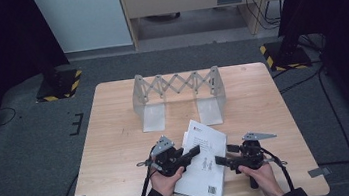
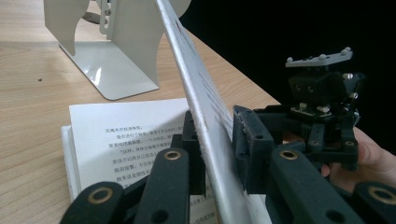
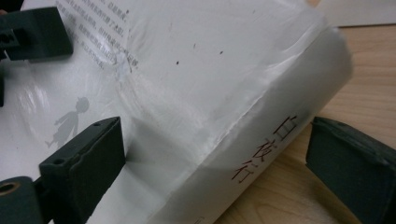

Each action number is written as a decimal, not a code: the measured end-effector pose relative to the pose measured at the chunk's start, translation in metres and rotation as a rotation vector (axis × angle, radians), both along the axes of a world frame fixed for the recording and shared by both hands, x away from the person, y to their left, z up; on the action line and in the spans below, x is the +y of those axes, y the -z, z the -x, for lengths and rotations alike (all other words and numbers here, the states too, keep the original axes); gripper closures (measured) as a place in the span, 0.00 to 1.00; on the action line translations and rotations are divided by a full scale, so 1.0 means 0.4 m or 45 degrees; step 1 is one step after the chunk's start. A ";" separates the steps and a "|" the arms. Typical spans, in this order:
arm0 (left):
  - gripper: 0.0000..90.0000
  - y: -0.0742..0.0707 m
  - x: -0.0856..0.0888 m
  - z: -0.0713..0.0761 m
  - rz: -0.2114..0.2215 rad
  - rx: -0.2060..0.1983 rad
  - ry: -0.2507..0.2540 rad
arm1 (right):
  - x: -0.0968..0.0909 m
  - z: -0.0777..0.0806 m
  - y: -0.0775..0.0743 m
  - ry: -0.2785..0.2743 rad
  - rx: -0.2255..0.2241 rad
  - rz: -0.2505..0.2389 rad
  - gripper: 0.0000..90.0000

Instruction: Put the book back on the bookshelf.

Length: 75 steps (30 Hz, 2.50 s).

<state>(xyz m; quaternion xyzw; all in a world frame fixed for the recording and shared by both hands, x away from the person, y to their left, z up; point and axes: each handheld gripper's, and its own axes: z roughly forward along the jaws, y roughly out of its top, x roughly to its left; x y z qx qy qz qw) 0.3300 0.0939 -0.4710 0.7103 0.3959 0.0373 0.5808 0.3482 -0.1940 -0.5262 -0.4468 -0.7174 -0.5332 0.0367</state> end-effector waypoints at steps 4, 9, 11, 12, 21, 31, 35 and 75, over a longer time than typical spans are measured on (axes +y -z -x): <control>0.83 0.002 0.002 -0.001 0.004 0.006 -0.002 | 0.002 -0.008 0.009 -0.017 0.054 -0.031 0.02; 0.83 0.002 0.002 -0.001 0.003 0.004 -0.002 | 0.008 -0.019 0.024 -0.062 0.151 -0.110 0.01; 0.83 0.003 0.002 -0.001 0.005 0.006 -0.003 | 0.014 -0.022 0.028 -0.081 0.172 -0.136 0.01; 0.83 0.004 0.003 -0.001 0.008 0.008 -0.003 | 0.016 -0.023 0.031 -0.088 0.181 -0.149 0.01; 0.82 0.015 0.010 -0.010 0.022 0.033 -0.002 | 0.022 -0.026 0.035 -0.094 0.207 -0.162 0.01; 0.71 0.038 0.011 -0.014 -0.066 -0.004 -0.015 | 0.029 -0.019 0.035 -0.029 0.196 -0.149 0.03; 0.65 0.048 0.011 -0.017 -0.121 -0.007 -0.021 | 0.032 -0.020 0.035 -0.020 0.213 -0.122 0.04; 0.23 0.165 0.069 -0.028 -0.096 0.200 -0.038 | 0.037 -0.021 0.039 0.022 0.194 -0.047 0.17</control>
